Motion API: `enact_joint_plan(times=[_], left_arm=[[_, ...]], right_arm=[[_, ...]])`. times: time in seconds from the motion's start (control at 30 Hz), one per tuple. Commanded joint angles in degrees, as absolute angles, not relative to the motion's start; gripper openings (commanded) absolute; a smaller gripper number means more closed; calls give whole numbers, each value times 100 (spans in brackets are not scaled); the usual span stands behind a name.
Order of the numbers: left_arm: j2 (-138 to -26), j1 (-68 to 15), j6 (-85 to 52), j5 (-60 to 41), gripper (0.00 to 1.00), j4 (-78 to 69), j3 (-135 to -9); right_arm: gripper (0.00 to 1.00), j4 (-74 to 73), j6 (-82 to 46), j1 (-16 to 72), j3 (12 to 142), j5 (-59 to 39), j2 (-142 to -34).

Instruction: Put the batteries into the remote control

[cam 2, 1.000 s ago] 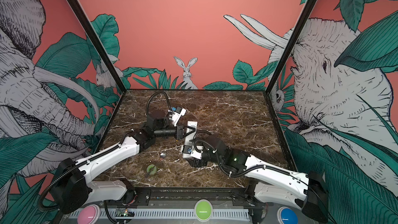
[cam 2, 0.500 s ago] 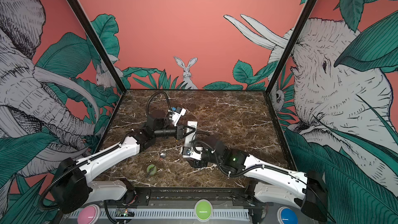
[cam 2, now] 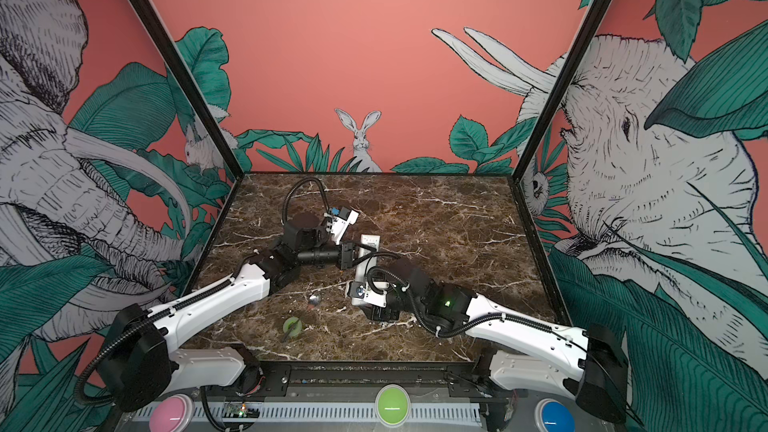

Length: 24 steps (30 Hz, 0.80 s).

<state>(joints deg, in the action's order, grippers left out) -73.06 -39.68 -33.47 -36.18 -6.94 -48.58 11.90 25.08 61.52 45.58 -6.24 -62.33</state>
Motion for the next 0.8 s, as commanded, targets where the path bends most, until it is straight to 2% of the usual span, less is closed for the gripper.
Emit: enact_joint_plan(times=[0.0, 0.63, 0.77], left_arm=[[-7015, -3871, -3447, -3769, 0, -981, -4907], [-7000, -3805, -3370, -3559, 0, -848, -4890], [-7022, -3789, -3386, -3566, 0, -855, -4894]], right_arm=[[70, 1461, 2478, 6180, 4576, -756, -6254], [55, 1450, 2417, 6201, 4597, -1116, -6293], [55, 1413, 2426, 6196, 4562, -995, -6148]])
